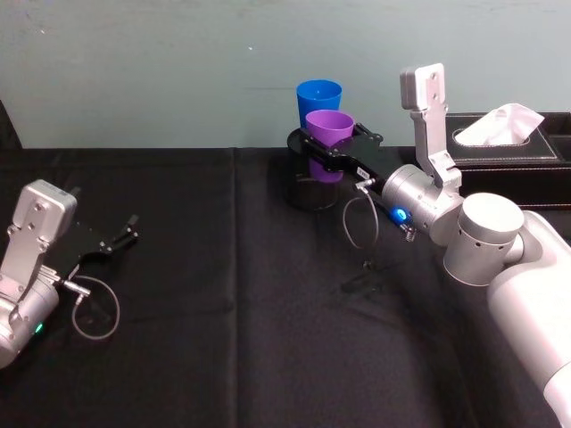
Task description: Pick up one cup with a gripper and tap it against the other cup.
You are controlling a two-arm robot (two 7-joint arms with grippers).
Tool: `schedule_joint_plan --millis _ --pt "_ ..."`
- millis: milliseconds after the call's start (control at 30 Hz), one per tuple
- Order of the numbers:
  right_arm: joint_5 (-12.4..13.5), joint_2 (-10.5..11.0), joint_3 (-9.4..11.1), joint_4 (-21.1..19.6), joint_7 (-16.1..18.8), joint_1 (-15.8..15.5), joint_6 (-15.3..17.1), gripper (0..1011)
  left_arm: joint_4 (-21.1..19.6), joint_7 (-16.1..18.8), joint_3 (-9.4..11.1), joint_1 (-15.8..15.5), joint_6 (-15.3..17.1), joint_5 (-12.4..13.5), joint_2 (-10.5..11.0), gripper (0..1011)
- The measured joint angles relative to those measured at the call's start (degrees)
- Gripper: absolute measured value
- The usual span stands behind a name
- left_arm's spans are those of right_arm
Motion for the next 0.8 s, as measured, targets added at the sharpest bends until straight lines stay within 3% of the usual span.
schedule_joint_plan --millis 800 --pt "0.0 0.0 0.0 0.0 0.0 0.0 0.0 733 0.0 0.0 0.0 0.0 0.0 0.0 0.0 1000"
